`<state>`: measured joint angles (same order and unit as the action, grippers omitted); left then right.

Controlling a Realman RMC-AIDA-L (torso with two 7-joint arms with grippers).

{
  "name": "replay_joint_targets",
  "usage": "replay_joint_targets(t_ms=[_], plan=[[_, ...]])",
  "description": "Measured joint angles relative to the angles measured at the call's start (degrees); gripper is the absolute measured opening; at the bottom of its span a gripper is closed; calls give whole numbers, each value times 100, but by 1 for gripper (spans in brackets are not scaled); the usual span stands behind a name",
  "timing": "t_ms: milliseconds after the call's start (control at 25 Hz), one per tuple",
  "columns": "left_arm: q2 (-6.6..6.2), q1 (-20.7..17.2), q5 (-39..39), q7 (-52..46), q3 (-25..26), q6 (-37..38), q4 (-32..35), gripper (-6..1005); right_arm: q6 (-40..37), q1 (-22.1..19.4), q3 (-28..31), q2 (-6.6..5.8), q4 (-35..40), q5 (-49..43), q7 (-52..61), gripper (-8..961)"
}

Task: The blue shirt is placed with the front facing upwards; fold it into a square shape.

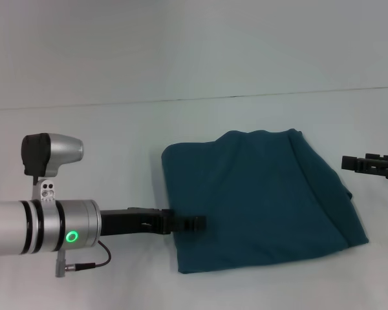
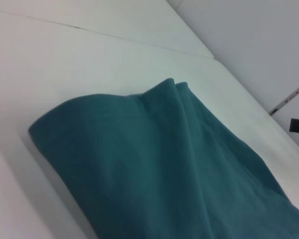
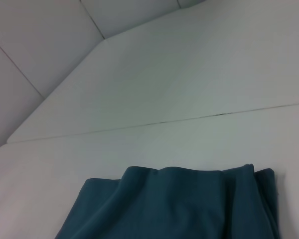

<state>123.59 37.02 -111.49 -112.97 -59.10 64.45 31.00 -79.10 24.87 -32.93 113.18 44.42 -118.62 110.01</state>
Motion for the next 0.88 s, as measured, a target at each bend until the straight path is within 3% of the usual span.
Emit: replay_joint_targets(t_ms=[880], plan=[[35, 128, -45, -67, -260, -96, 28, 924, -55, 9, -2, -26, 6, 16, 104, 927]])
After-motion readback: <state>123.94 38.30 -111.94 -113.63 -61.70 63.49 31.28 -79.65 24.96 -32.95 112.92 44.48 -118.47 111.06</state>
